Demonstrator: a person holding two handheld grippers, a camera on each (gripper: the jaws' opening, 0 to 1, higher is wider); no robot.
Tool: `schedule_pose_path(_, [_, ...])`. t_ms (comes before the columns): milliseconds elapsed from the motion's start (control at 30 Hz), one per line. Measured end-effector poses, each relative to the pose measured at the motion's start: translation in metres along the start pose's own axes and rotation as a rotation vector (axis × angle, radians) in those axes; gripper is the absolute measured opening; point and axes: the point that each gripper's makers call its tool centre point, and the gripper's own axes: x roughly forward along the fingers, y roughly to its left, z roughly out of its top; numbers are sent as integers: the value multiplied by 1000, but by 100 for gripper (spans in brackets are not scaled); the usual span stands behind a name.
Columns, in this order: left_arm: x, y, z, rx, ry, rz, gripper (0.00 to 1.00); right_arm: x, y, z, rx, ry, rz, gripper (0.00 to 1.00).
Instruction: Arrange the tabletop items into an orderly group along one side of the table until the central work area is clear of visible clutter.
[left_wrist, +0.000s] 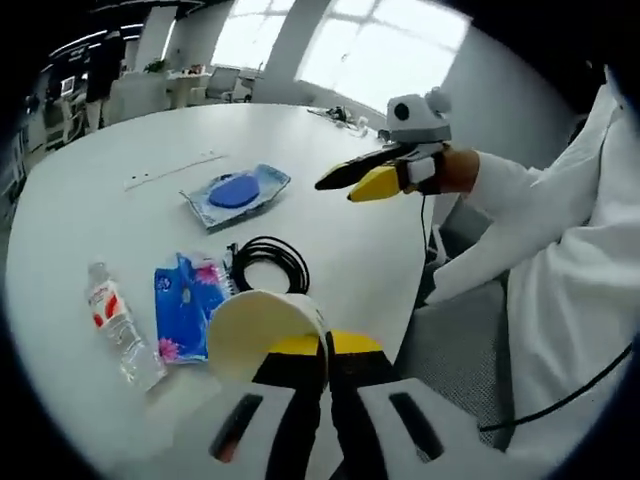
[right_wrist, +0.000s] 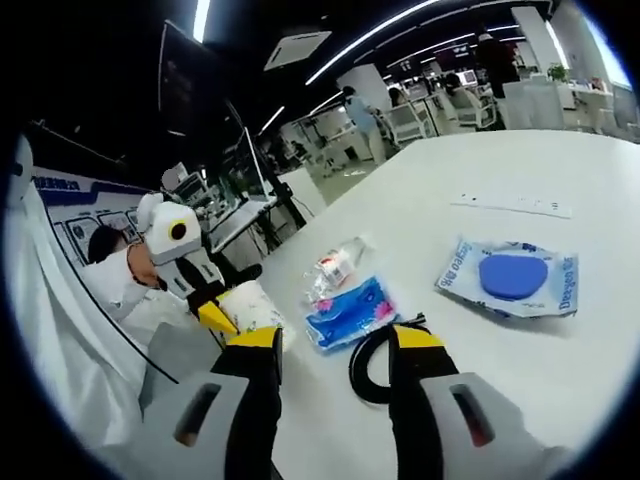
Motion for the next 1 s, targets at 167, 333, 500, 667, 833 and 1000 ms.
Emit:
schedule_pose_path(167, [9,-13,6,64,32,19,0,1,6,5,-46,13,4,40])
schedule_pose_path(333, [20,-21,5,206,125,67,0,2,15,10,-90,37,16,38])
schedule_pose_path(500, [34,-30,7,282,176,78,0,3,22,13,-165,77,24,37])
schedule_pose_path(667, [44,-33,11,348,222,102,0,5,32,13,-244,141,40,35])
schedule_pose_path(833, [51,-36,11,384,251,118,0,8,41,16,-298,173,45,31])
schedule_pose_path(1000, [55,-37,10,413,282,148,0,12,47,15,-376,217,60,29])
